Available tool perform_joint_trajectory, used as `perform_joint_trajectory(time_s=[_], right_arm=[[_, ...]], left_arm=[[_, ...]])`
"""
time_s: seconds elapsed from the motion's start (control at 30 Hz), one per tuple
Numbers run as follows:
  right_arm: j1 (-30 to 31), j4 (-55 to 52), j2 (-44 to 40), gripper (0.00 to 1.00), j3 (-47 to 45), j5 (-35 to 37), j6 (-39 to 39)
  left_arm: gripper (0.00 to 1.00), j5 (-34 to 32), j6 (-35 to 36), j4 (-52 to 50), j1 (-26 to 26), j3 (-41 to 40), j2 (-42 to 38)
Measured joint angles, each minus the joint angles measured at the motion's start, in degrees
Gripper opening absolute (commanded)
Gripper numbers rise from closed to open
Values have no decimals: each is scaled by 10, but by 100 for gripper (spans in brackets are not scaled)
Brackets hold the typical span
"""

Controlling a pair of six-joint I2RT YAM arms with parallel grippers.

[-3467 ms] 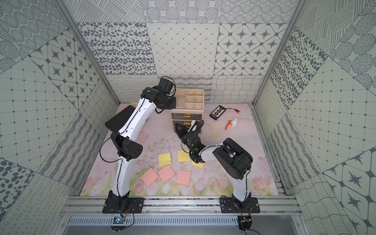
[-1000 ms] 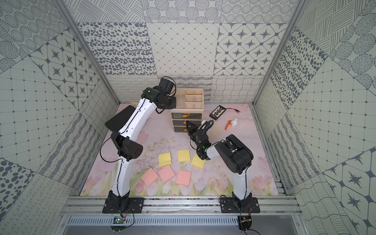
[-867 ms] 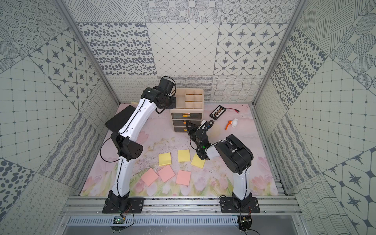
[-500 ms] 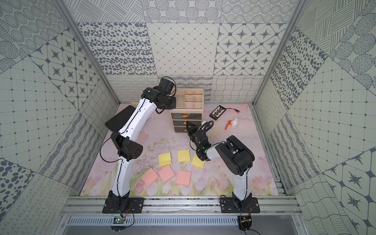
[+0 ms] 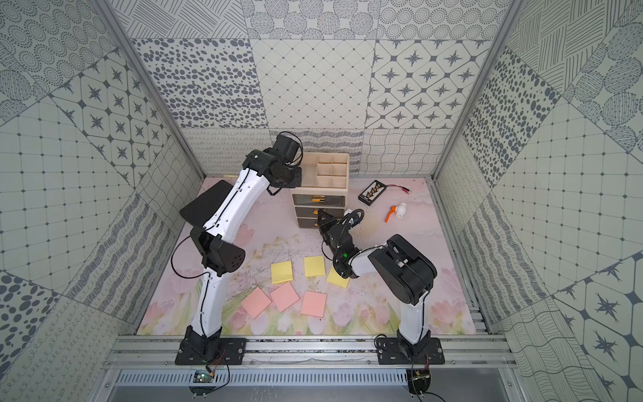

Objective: Please put the sticky notes in the drawer by color
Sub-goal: Open the drawer in the storage box.

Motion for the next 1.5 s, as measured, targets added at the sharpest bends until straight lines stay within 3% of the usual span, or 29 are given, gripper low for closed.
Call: perform_joint_trajectory(time_s=[0.93, 1.5], right_arm=[[45, -95, 8, 7, 59, 130, 35], [51, -77, 15, 7, 59, 143, 40]], left_arm=[[0, -63, -14, -16, -16, 12, 10], [0, -67, -18, -30, -17, 34, 19]])
